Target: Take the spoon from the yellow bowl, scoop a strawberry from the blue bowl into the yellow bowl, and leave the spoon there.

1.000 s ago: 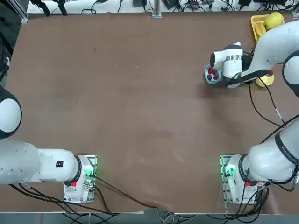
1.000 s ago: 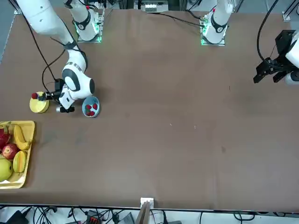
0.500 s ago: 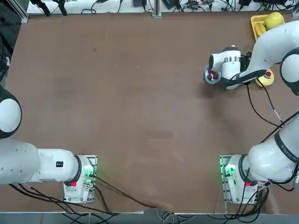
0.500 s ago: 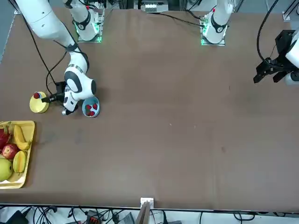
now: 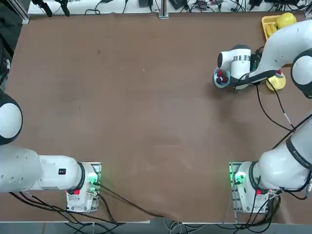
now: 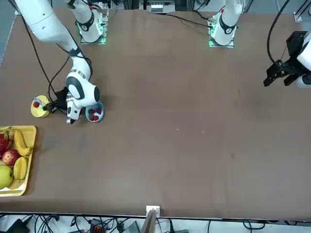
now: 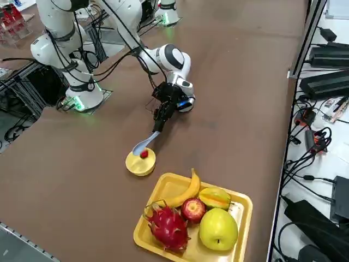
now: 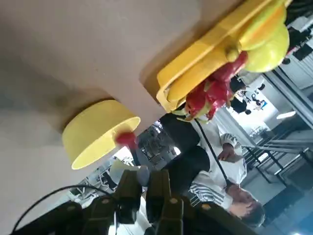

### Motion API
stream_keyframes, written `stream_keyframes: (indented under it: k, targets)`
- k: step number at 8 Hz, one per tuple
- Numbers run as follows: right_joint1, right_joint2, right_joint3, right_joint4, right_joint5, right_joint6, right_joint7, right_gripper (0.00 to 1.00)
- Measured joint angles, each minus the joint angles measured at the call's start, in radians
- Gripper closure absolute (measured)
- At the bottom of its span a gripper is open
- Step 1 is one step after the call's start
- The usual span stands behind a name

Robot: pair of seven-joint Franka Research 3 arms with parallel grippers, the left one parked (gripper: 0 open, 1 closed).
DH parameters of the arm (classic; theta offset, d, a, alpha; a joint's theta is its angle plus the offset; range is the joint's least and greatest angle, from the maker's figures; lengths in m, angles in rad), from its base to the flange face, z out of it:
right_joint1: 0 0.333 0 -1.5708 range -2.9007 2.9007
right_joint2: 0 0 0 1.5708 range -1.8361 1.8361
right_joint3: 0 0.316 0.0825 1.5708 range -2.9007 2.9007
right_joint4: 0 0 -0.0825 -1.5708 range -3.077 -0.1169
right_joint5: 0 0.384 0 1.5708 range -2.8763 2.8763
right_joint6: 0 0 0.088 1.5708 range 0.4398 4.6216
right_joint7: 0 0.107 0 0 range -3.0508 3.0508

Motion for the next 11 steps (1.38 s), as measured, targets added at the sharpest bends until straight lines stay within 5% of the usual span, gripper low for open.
stream_keyframes:
  k: [6,11]
  targets:
    - [-0.004,0.037,-0.001,0.121,0.090,-0.061,-0.028,0.89]
    - [-0.005,0.056,-0.001,0.145,0.101,-0.074,0.370,0.89]
